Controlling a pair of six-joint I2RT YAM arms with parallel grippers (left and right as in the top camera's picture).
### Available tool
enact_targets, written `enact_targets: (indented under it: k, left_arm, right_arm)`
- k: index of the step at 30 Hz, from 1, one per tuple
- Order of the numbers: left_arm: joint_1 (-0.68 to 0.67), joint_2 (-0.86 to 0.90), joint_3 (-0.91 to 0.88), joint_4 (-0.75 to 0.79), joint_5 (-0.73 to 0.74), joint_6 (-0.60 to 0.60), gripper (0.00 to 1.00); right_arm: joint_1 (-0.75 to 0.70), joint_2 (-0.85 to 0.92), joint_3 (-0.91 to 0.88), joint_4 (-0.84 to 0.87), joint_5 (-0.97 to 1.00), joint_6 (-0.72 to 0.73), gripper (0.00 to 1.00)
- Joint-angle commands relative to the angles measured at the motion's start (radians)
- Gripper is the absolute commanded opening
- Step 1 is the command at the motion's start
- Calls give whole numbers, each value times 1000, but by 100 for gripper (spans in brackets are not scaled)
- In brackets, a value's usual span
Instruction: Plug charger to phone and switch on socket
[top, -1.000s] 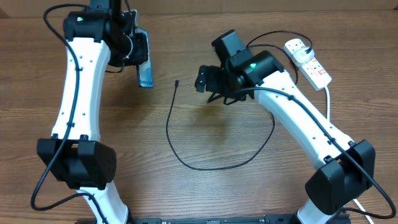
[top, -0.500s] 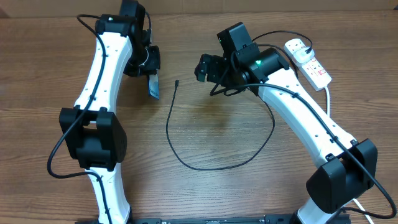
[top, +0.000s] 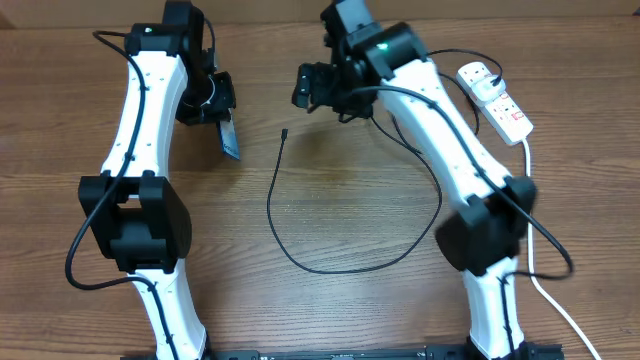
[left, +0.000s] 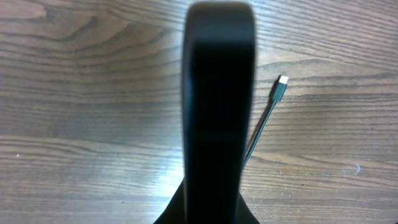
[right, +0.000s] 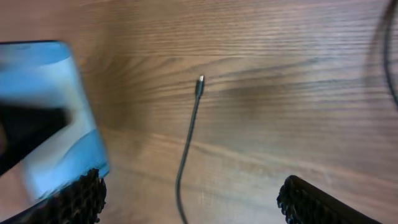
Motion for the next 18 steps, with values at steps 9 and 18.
enact_targets:
  k: [9, 18]
  left_arm:
    - [20, -29, 11, -72, -166, -93, 4]
    - [90, -29, 11, -121, -164, -118, 4]
  right_arm:
    - [124, 168, 25, 243, 196, 257, 72]
    - [214, 240, 25, 270, 449, 383, 61]
